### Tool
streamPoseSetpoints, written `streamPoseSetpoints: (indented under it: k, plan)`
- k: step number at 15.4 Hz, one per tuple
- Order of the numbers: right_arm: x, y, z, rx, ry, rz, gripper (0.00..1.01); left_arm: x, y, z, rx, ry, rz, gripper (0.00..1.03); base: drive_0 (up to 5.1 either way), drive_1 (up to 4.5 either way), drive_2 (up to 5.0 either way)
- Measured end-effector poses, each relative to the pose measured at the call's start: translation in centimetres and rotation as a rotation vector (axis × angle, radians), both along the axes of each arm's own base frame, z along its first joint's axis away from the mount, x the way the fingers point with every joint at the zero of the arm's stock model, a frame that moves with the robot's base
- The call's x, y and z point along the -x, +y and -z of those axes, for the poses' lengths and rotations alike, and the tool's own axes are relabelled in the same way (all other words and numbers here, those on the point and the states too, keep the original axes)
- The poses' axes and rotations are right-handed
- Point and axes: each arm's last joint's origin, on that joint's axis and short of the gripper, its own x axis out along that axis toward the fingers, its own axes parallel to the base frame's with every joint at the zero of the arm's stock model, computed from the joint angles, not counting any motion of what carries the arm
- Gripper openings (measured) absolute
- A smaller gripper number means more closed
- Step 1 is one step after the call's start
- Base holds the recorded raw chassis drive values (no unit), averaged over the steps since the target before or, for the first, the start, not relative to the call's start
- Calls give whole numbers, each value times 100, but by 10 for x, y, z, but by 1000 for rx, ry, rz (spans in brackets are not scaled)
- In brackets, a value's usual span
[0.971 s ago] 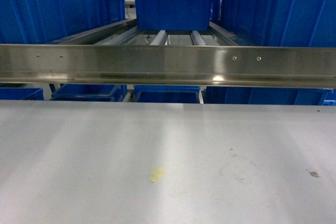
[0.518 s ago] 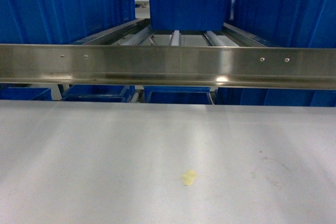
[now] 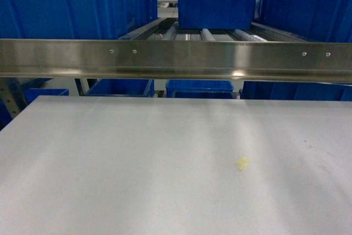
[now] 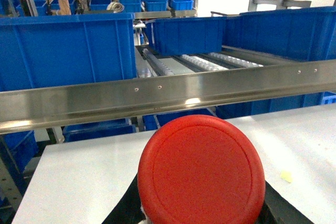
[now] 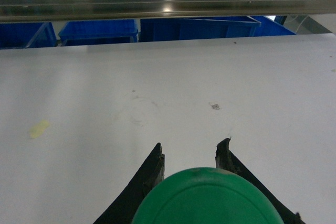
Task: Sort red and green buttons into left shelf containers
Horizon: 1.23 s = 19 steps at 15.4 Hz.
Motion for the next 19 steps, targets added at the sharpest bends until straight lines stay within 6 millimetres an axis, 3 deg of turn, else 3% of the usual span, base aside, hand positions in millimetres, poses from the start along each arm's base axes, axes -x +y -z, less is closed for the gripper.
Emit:
streamPoseSetpoints:
  k: [19]
  plan:
    - [0,0,0,0,-1,0,27,0,0,0,-1,4,0,25,-490,229,265]
